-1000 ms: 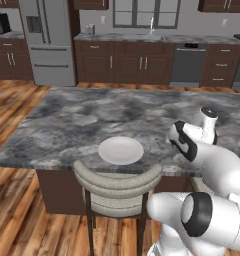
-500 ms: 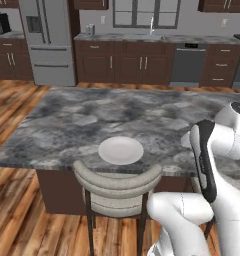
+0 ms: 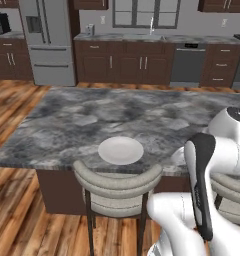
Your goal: Take the fork and place it on the left side of the plate. Then take the spoon and place it on the right side of the plate. Make sure they're directly next to the plate.
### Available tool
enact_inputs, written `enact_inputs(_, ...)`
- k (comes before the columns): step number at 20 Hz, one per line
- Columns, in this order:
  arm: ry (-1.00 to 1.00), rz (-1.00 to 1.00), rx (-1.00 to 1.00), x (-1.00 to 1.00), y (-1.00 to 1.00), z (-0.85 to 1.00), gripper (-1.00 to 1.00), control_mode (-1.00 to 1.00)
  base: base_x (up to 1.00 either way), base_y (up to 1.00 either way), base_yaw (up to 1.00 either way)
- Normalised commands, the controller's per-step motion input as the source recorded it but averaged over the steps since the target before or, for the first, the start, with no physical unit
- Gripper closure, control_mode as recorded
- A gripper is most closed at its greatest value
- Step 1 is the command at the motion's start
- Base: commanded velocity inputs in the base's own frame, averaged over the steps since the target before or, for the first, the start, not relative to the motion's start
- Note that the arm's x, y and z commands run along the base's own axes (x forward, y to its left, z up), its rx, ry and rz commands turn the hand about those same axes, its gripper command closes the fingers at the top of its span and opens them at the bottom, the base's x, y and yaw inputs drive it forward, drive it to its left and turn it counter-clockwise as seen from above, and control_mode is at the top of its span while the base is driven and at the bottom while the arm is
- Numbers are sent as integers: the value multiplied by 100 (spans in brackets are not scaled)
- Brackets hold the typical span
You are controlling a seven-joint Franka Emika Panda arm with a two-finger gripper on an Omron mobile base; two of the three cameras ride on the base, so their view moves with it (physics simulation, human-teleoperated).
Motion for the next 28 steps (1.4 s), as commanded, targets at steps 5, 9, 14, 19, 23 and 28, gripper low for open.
enact_inputs(5,12,6,-12,-4,56,0,-100,-100,0,0,0)
enact_inputs(9,9,0,-8,0,27,0,-100,-100,0,0,0)
enact_inputs(14,2,2,-3,-7,10,0,-100,100,-10,0,0)
enact_inputs(19,0,0,0,0,0,0,-100,100,-79,-5,0)
enact_inputs(23,0,0,0,0,0,0,-100,100,-59,-47,-4)
enact_inputs(28,0,0,0,0,0,0,-100,100,-10,-97,-15)
